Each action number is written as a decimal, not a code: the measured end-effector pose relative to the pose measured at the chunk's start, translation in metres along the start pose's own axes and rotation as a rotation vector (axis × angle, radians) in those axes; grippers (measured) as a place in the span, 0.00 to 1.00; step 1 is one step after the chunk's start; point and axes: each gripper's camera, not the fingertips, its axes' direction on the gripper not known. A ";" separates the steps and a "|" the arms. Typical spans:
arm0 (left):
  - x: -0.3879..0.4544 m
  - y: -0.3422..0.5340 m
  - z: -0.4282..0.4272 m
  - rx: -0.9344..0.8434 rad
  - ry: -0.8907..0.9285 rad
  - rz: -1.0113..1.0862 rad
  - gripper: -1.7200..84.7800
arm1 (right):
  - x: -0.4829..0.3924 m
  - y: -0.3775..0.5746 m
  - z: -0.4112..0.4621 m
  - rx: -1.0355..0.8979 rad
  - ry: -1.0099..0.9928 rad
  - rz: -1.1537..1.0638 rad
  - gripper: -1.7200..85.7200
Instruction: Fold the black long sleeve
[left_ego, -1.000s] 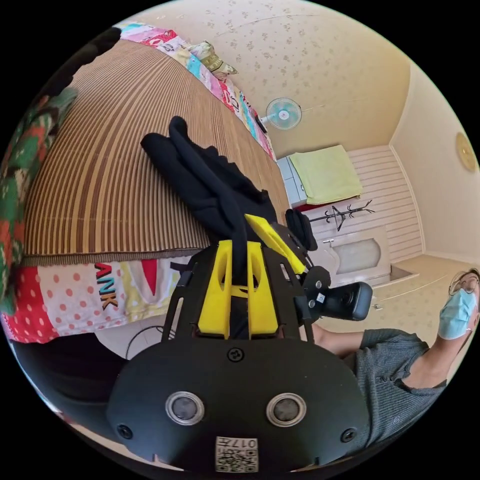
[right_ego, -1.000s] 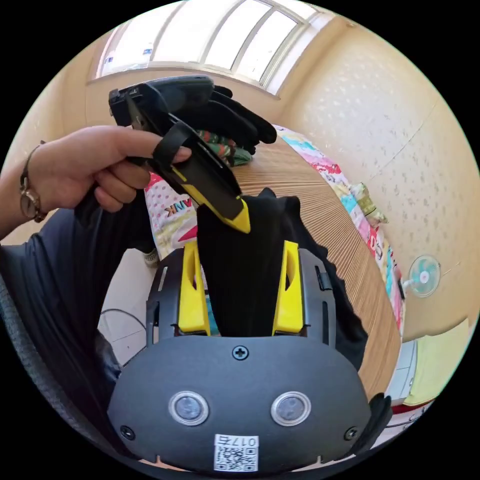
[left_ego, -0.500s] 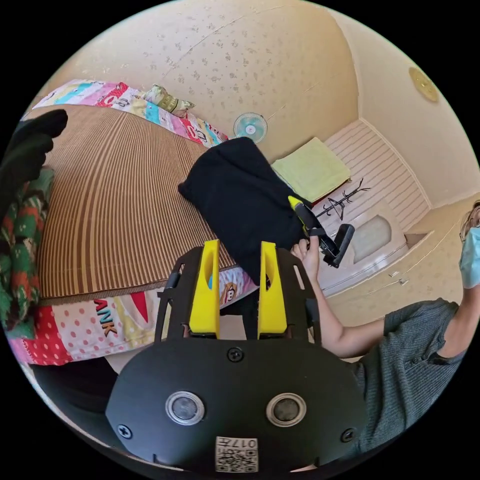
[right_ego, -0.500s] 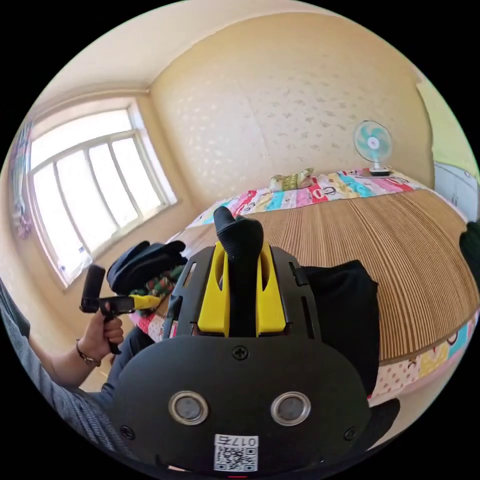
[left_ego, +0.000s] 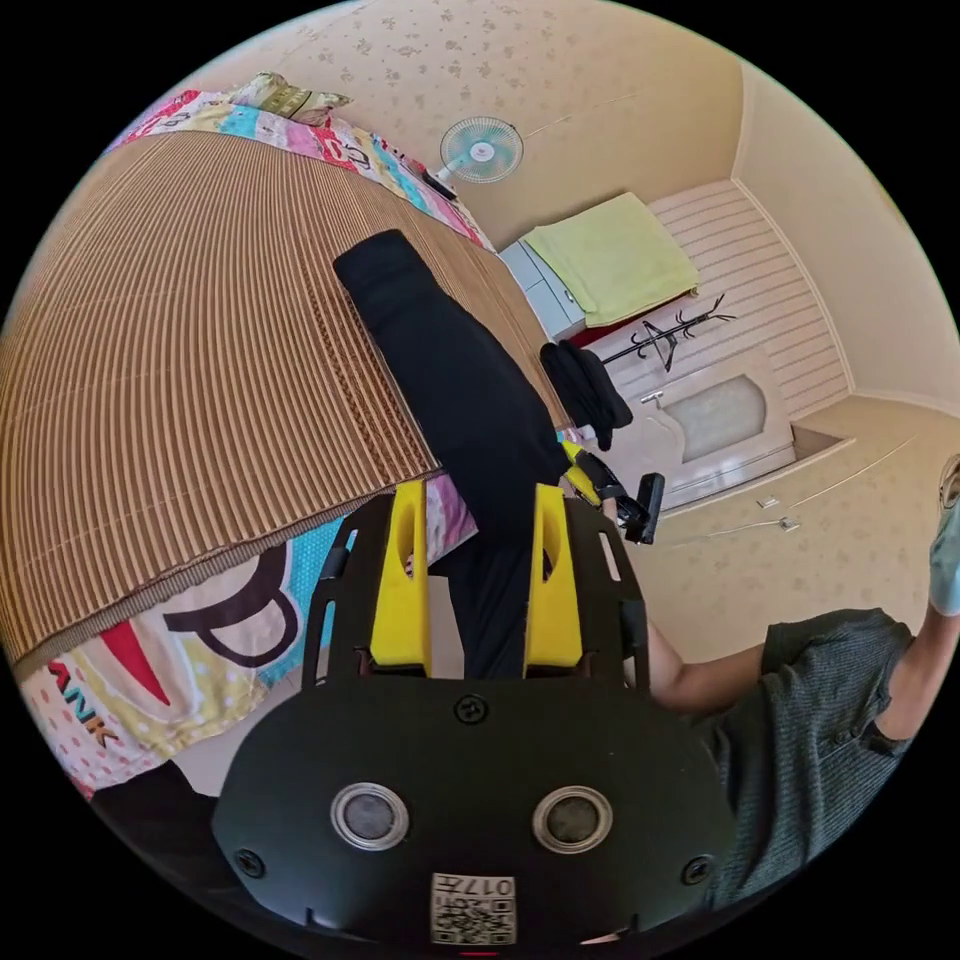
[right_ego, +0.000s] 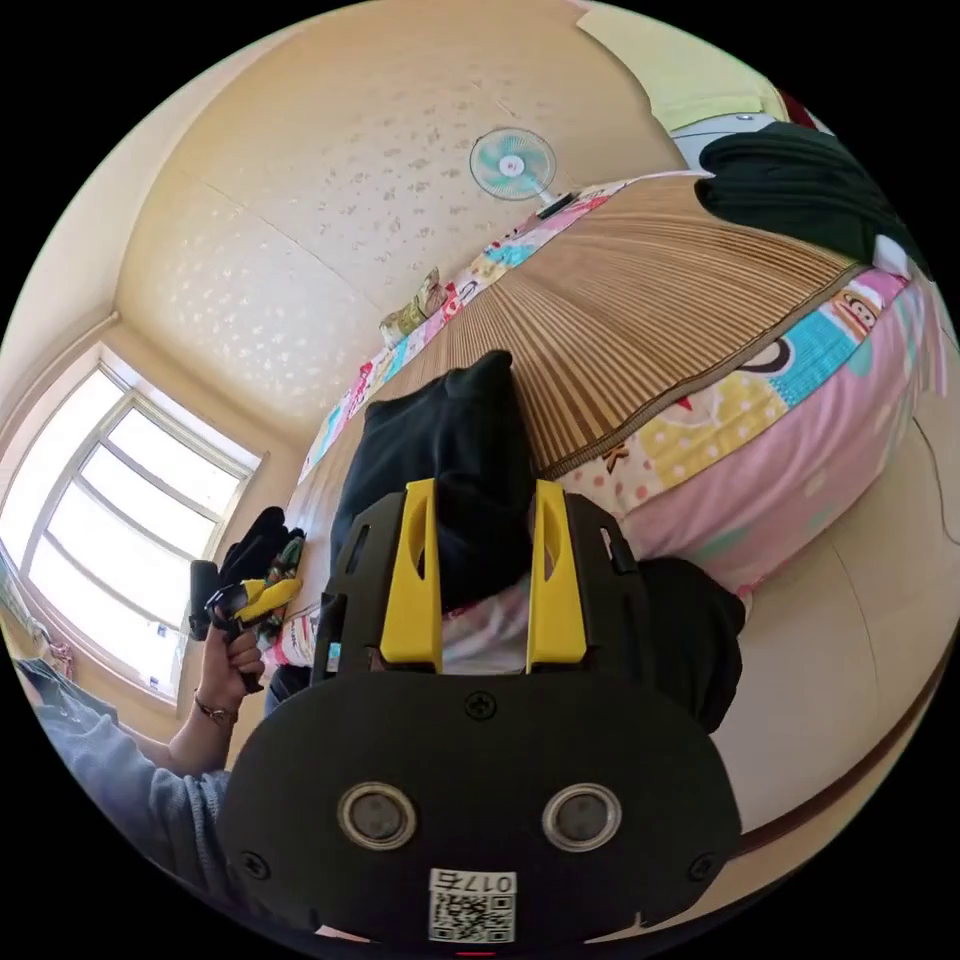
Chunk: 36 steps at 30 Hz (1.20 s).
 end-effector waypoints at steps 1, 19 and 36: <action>-0.005 -0.012 0.011 -0.003 0.007 -0.017 0.21 | 0.007 -0.014 -0.011 0.030 -0.027 0.000 0.19; -0.089 -0.071 0.133 -0.097 0.205 -0.248 0.23 | 0.055 -0.147 0.085 -0.685 -0.428 -0.085 0.23; -0.020 0.101 -0.178 0.091 -0.167 -0.083 0.20 | -0.198 -0.074 0.140 -0.967 -1.101 -0.243 0.17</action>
